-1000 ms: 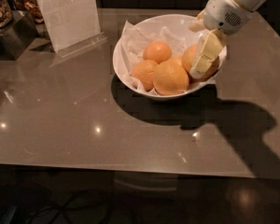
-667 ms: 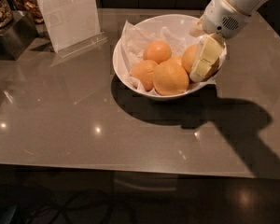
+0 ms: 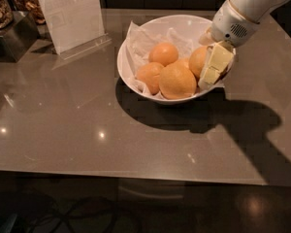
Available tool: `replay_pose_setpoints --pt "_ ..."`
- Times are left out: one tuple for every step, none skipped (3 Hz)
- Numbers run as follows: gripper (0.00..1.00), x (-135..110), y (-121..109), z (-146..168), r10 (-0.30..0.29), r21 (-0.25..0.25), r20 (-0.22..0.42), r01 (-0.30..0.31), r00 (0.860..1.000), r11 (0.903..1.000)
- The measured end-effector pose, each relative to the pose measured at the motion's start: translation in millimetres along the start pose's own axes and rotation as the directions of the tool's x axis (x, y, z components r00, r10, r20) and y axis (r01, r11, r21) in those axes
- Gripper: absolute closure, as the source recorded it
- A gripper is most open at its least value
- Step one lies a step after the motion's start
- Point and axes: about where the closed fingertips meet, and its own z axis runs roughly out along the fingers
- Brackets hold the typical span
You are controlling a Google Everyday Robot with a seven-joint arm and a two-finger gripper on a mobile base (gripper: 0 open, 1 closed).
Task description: Pick orange from white bowl
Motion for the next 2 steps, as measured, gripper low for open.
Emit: replay_pose_setpoints --pt "0.19 0.0 0.0 0.0 0.000 0.000 0.000 0.000 1.000 1.0000" --pt "0.42 0.0 0.0 0.0 0.000 0.000 0.000 0.000 1.000 1.0000"
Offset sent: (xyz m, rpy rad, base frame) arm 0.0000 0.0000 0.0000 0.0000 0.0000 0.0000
